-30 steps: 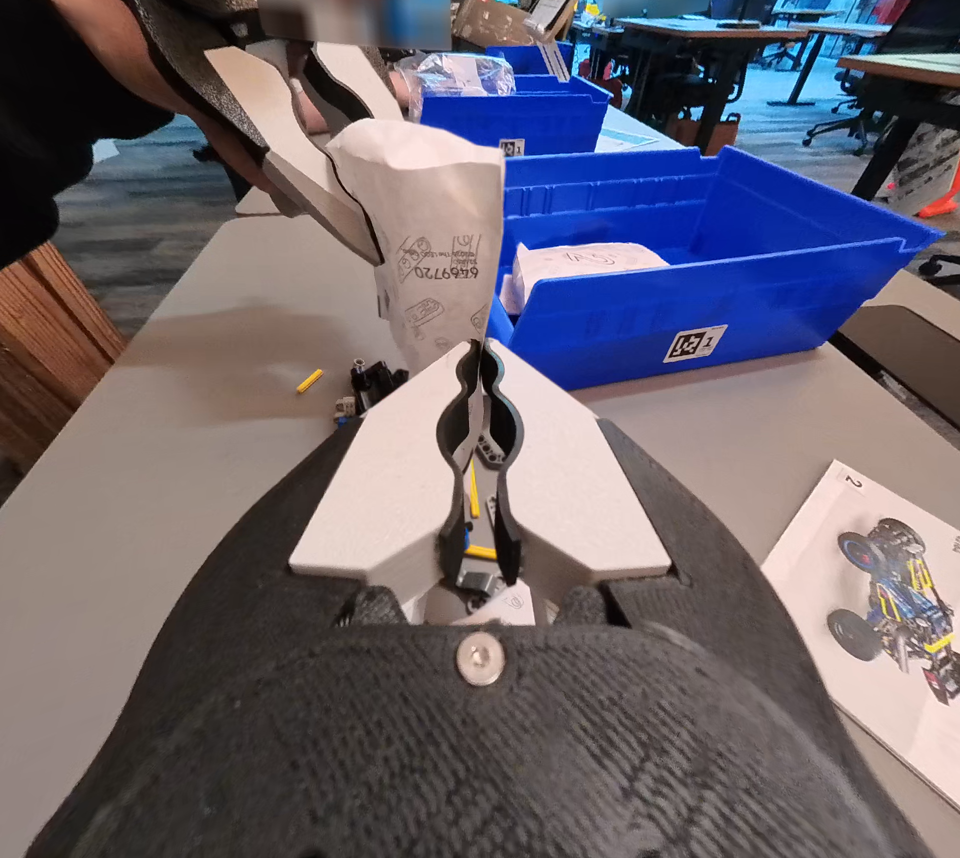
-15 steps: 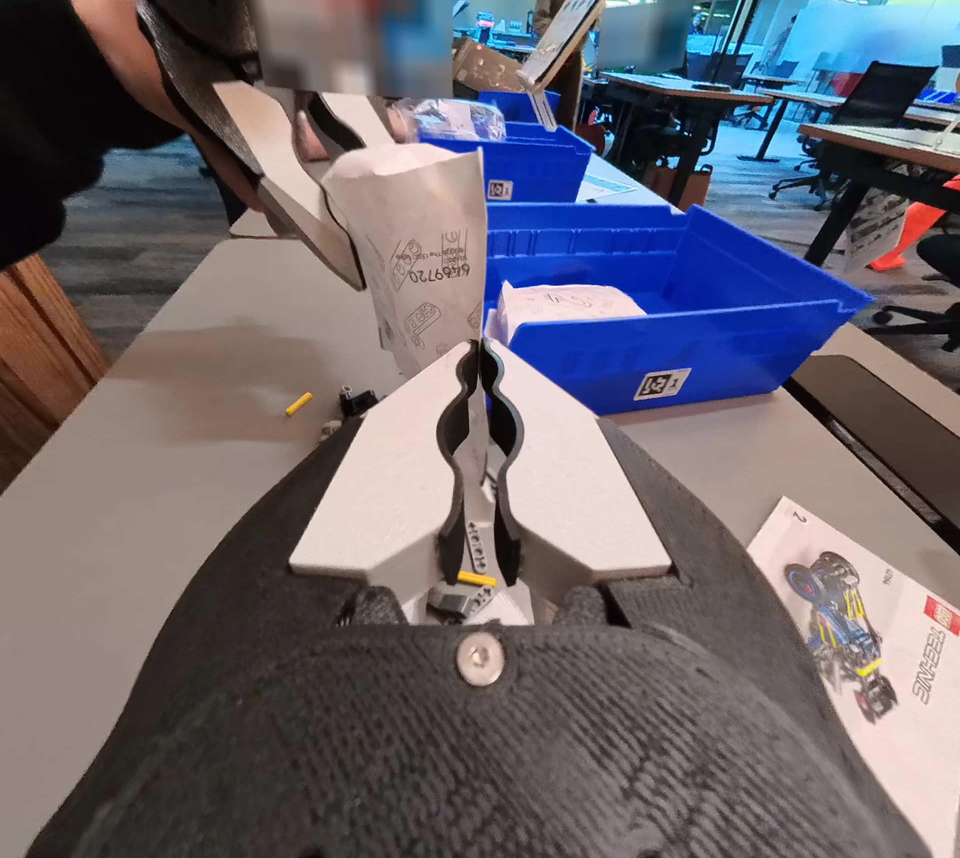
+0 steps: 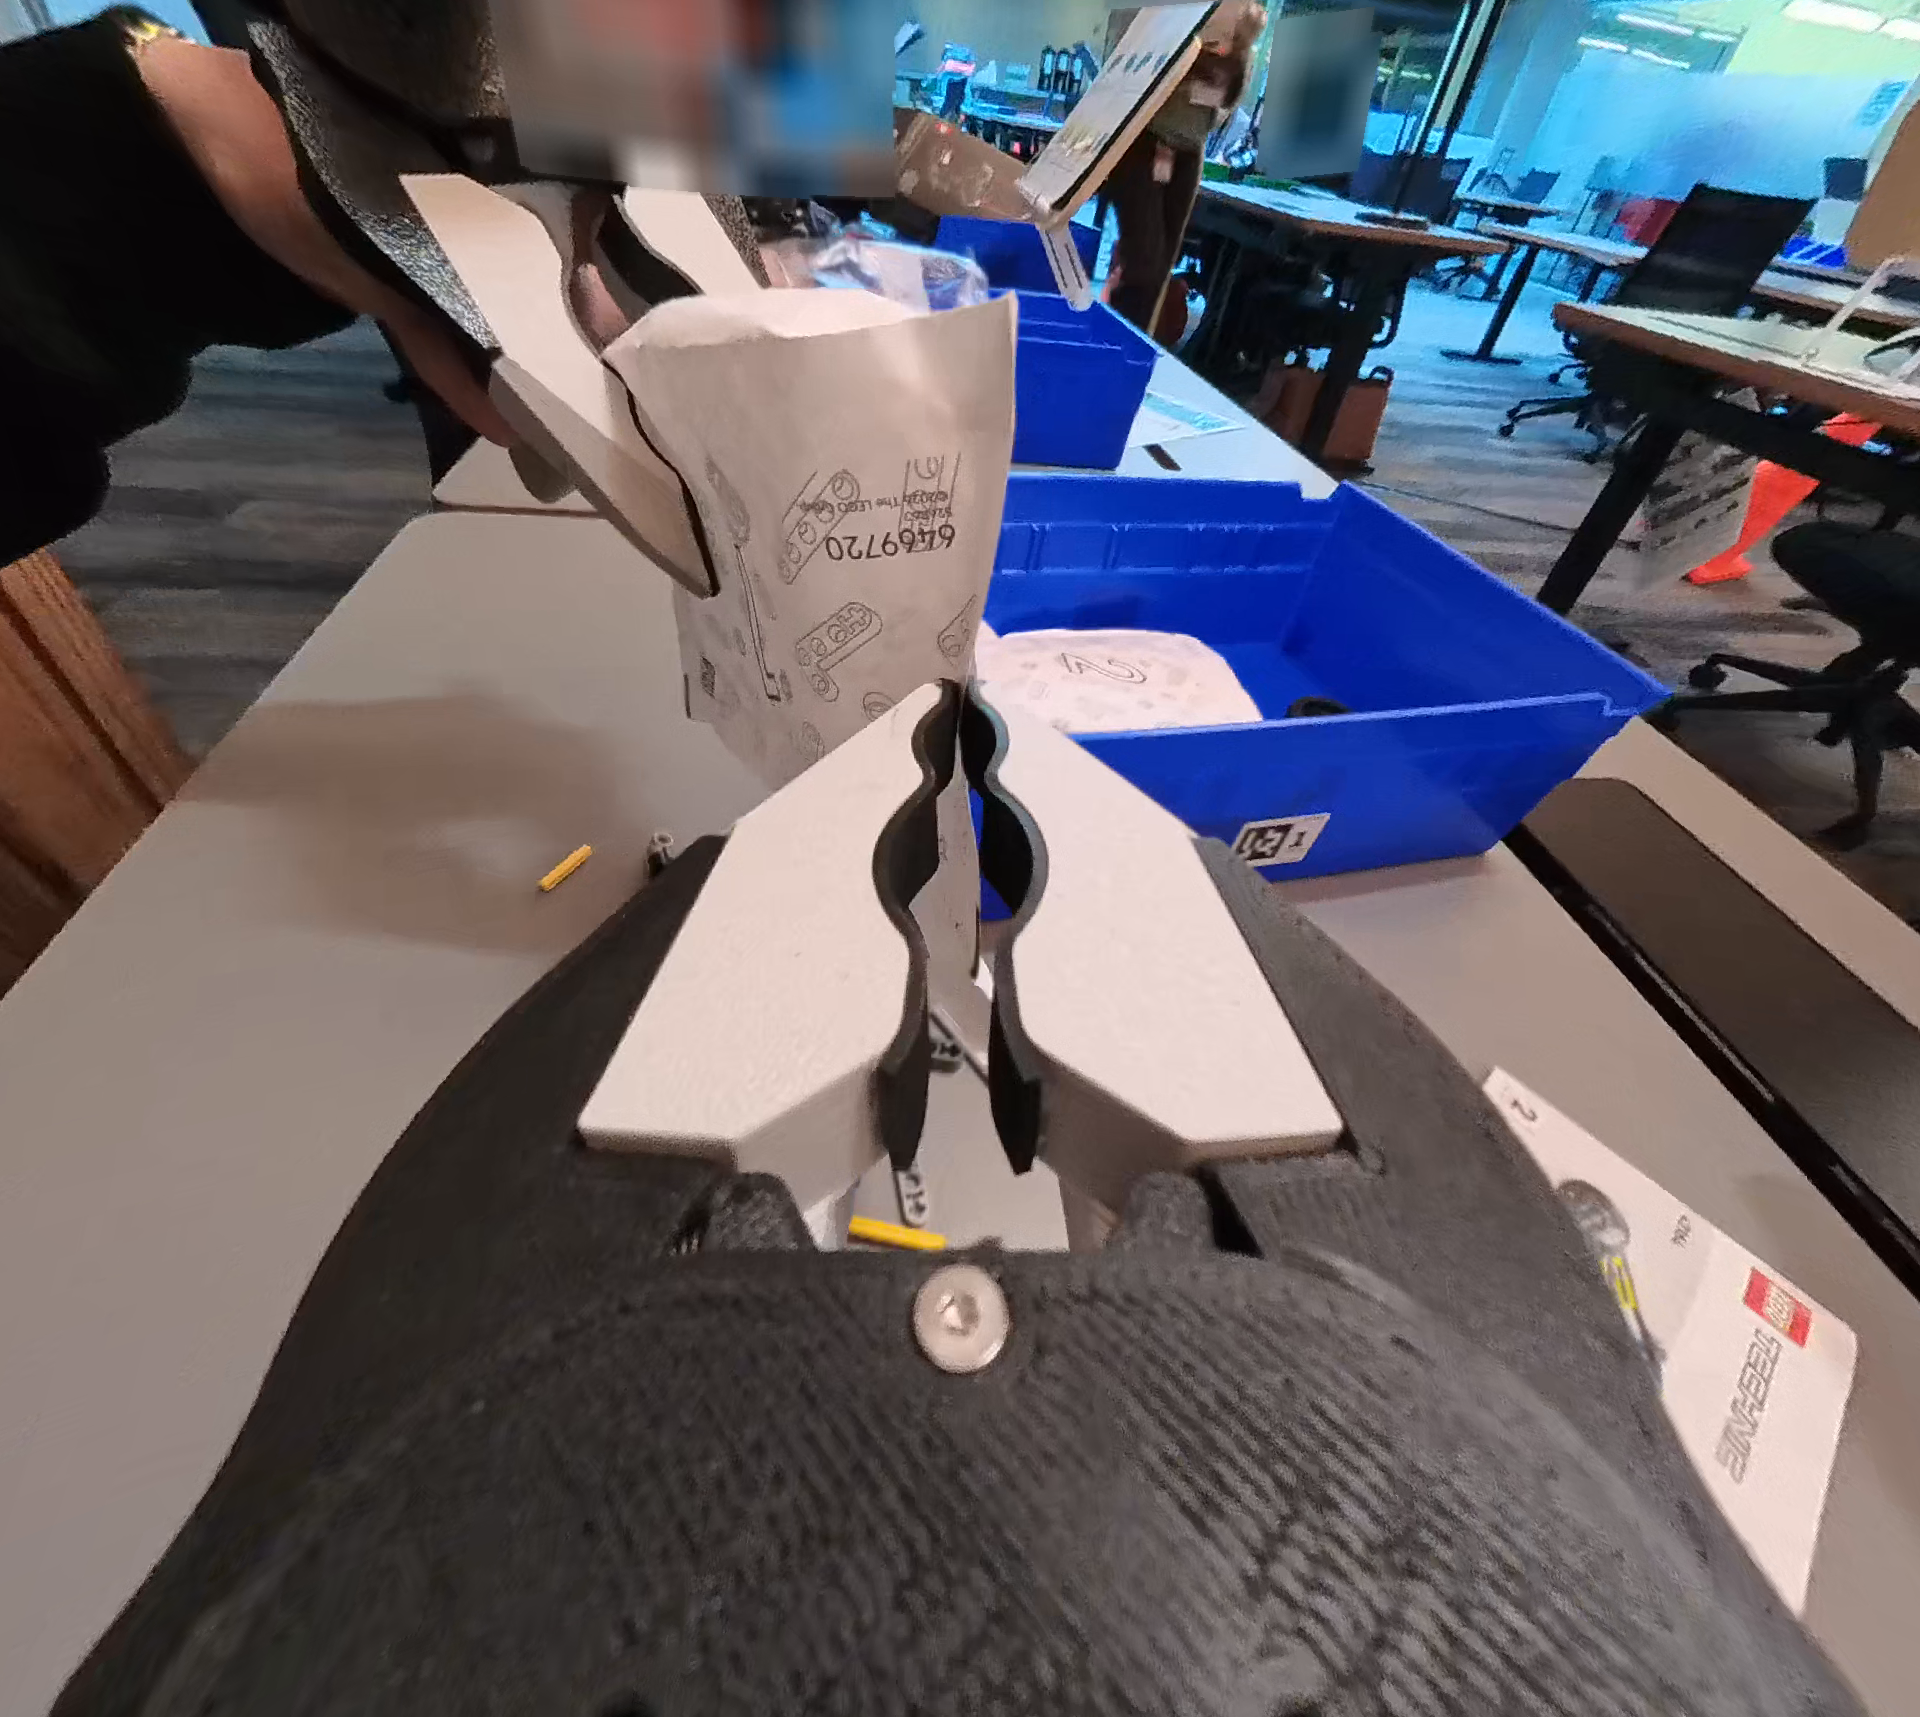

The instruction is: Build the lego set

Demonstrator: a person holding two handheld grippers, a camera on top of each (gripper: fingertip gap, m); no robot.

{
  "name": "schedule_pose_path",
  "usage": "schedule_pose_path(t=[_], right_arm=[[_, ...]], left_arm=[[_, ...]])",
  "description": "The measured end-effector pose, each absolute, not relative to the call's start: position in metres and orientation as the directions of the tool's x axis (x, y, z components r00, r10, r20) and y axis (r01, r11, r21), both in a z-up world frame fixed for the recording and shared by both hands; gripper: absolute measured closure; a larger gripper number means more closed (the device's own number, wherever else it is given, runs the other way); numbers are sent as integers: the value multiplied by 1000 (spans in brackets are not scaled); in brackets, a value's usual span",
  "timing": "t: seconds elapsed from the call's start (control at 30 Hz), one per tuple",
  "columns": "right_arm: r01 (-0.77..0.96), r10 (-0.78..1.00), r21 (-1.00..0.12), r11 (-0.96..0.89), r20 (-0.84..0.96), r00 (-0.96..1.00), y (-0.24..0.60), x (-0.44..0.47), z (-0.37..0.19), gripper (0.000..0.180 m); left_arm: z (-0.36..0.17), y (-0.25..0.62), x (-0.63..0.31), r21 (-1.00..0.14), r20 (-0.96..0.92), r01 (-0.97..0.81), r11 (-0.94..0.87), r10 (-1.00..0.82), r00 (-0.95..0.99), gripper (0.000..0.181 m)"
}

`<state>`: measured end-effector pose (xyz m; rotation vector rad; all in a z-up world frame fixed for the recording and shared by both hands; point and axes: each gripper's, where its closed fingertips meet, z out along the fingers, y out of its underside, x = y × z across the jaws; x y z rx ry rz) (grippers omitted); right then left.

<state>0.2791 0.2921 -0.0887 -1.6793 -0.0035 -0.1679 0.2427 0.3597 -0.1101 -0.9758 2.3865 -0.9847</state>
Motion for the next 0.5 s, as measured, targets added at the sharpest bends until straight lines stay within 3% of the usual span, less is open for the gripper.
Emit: schedule_pose_path(t=[0.2,0.5], right_arm=[[239,-141,-964,-113,254,957,294,284,-64,180],[242,-120,-963,-116,255,959,295,276,-77,180]], left_arm=[[-92,360,246,-758,-103,-427,494,-736,-669,149],[-101,361,237,-730,-100,-436,526,-713,-694,148]])
